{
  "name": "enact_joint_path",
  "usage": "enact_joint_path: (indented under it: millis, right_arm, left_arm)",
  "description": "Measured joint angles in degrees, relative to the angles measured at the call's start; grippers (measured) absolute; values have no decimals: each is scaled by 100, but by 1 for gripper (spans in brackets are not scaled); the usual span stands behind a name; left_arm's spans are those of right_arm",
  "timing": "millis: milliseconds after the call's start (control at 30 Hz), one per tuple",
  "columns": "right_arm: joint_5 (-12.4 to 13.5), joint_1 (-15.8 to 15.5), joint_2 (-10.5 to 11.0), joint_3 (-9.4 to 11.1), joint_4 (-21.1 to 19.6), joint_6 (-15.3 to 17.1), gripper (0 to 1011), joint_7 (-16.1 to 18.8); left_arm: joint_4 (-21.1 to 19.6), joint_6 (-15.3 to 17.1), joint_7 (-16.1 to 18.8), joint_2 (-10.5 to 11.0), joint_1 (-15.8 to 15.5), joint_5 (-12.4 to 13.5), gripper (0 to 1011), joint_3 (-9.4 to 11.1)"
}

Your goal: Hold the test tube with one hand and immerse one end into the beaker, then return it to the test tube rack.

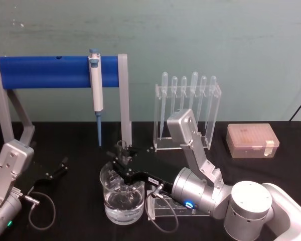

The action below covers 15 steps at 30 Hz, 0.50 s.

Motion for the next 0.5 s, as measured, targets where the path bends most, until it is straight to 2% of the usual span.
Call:
enact_joint_path:
  millis: [500]
  right_arm:
    - [0, 0, 0, 0, 0, 0, 226, 0]
  left_arm:
    - [0, 0, 0, 0, 0, 0, 1000, 0]
